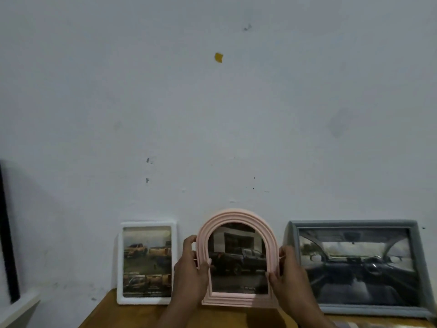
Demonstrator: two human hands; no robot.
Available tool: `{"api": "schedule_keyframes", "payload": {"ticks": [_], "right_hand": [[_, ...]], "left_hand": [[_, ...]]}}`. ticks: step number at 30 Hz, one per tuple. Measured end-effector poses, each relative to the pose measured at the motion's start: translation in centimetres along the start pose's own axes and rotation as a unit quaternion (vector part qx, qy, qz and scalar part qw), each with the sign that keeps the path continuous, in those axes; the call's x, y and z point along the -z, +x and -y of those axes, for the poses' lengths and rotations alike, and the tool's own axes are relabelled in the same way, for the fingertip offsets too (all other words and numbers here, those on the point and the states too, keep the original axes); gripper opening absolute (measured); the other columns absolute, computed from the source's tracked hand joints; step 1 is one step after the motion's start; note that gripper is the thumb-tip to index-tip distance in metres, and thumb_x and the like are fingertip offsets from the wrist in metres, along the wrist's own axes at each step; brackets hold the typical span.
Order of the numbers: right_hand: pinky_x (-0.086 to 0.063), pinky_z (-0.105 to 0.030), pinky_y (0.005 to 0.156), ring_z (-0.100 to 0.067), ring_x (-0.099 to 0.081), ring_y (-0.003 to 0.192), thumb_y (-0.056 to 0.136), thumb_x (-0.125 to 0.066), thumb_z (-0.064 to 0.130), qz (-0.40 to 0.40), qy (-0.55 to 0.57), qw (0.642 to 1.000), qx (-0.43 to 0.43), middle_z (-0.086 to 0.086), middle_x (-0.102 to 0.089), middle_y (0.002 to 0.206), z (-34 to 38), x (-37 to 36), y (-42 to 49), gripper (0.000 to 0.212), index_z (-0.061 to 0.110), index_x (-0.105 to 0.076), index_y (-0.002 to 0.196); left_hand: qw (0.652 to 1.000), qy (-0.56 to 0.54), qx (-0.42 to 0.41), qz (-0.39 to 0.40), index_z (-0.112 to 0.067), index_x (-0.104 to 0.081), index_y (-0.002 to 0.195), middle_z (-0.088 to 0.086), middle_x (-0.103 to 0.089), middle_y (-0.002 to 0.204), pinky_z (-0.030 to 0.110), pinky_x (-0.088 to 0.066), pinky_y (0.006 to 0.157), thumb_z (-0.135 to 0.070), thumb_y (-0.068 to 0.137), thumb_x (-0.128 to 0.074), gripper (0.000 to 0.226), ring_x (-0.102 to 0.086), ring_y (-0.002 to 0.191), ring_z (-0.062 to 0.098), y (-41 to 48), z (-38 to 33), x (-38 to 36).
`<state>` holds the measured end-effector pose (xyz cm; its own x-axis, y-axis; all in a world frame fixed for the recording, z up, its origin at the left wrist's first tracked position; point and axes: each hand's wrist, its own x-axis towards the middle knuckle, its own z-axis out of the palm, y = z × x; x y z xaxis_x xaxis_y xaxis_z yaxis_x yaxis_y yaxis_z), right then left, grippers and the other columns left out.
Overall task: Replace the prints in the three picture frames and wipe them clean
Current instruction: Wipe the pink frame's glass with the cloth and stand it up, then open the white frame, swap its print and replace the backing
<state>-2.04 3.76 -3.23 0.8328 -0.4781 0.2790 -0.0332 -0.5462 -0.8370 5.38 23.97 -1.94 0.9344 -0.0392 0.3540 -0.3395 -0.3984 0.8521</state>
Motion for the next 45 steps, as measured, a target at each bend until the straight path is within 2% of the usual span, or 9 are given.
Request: {"api": "schedule_keyframes", "payload": {"ticks": [7, 17, 22, 25, 28, 33, 38, 42, 45], "right_hand": [[-0.049, -0.020, 0.078, -0.008, -0.057, 0.091, 0.089, -0.070, 0.007, -0.010, -0.013, 0.999, -0.032, 0.007, -0.059, 0.105, -2.1, -2.8, 2.2, 0.049, 0.028, -0.039, 0.121], [-0.052, -0.040, 0.101, -0.021, -0.060, 0.118, 0.091, -0.070, 0.020, -0.047, -0.089, 0.993, -0.066, -0.005, -0.060, 0.131, -2.3, -3.7, 1.5, 0.066, 0.020, -0.035, 0.146], [-0.051, -0.032, 0.087, -0.016, -0.056, 0.107, 0.094, -0.065, 0.030, -0.123, -0.136, 0.983, -0.016, -0.002, -0.052, 0.130, 0.7, -3.0, -0.8, 0.046, 0.023, -0.042, 0.134], [-0.042, -0.018, 0.067, -0.003, -0.053, 0.081, 0.095, -0.064, 0.027, -0.075, -0.133, 0.986, 0.065, 0.009, -0.056, 0.105, 3.0, -4.0, -2.3, 0.027, 0.029, -0.046, 0.115], [-0.045, -0.017, 0.063, -0.003, -0.057, 0.079, 0.095, -0.065, 0.021, 0.019, -0.080, 0.993, 0.079, 0.009, -0.060, 0.092, 5.7, -6.6, -3.3, 0.019, 0.029, -0.050, 0.105], [-0.052, -0.030, 0.091, -0.013, -0.058, 0.108, 0.096, -0.063, 0.021, 0.167, -0.021, 0.986, 0.022, 0.002, -0.059, 0.122, 8.5, -12.6, -2.7, 0.034, 0.022, -0.049, 0.127], [-0.036, -0.033, 0.113, -0.022, -0.045, 0.138, 0.100, -0.056, 0.027, 0.209, 0.033, 0.977, -0.031, -0.006, -0.043, 0.154, 8.6, -17.3, -0.5, 0.054, 0.017, -0.035, 0.149], [-0.046, -0.030, 0.102, -0.018, -0.057, 0.114, 0.103, -0.053, 0.028, 0.234, 0.064, 0.969, -0.045, -0.004, -0.057, 0.133, 8.7, -20.1, 0.7, 0.027, 0.021, -0.047, 0.128], [-0.049, -0.026, 0.078, -0.009, -0.058, 0.091, 0.103, -0.053, 0.026, 0.190, 0.078, 0.978, -0.022, 0.001, -0.060, 0.106, 8.3, -21.0, 0.9, 0.007, 0.023, -0.050, 0.109]], "left_hand": [[0.999, 0.035, -0.022, 0.007, -0.039, -0.031, 0.147, -0.004, -0.058, 0.141, 0.036, -0.052, 0.100, -0.018, 0.099, -0.063, 0.061, -0.059, 0.123, 0.020, 3.1, 4.3, -2.7], [0.984, 0.160, -0.058, 0.048, -0.034, 0.009, 0.160, -0.006, -0.023, 0.164, 0.028, -0.033, 0.116, -0.027, 0.102, -0.056, 0.088, -0.034, 0.146, 0.014, 1.9, 6.4, -3.2], [0.985, 0.152, -0.067, 0.048, -0.039, -0.003, 0.160, -0.008, -0.021, 0.163, 0.031, -0.036, 0.115, -0.026, 0.102, -0.056, 0.080, -0.031, 0.146, 0.013, 0.0, 5.3, -0.6], [0.988, 0.151, -0.041, 0.012, -0.042, -0.013, 0.157, -0.008, -0.024, 0.163, 0.039, -0.040, 0.117, -0.032, 0.100, -0.058, 0.074, -0.034, 0.146, 0.016, -0.6, 5.2, 2.2], [0.985, 0.169, -0.021, -0.025, -0.035, -0.018, 0.157, -0.004, -0.024, 0.163, 0.038, -0.039, 0.117, -0.032, 0.101, -0.055, 0.067, -0.031, 0.147, 0.018, -1.1, 6.1, 5.9], [0.984, 0.127, 0.078, -0.093, -0.029, -0.026, 0.153, 0.002, -0.037, 0.153, 0.039, -0.043, 0.112, -0.029, 0.099, -0.060, 0.064, -0.042, 0.136, 0.022, 0.7, 9.6, 11.6], [0.980, 0.032, 0.179, -0.083, -0.025, -0.023, 0.157, 0.005, -0.036, 0.159, 0.046, -0.037, 0.116, -0.037, 0.104, -0.053, 0.063, -0.042, 0.140, 0.030, 4.3, 12.4, 13.7], [0.976, -0.002, 0.217, -0.033, -0.028, -0.021, 0.158, 0.005, -0.039, 0.160, 0.047, -0.033, 0.120, -0.041, 0.107, -0.044, 0.058, -0.042, 0.143, 0.030, 5.8, 13.7, 13.4], [0.978, -0.009, 0.207, -0.033, -0.028, -0.026, 0.157, 0.005, -0.041, 0.158, 0.045, -0.038, 0.117, -0.040, 0.106, -0.044, 0.055, -0.045, 0.140, 0.028, 5.9, 13.9, 12.8]]}}
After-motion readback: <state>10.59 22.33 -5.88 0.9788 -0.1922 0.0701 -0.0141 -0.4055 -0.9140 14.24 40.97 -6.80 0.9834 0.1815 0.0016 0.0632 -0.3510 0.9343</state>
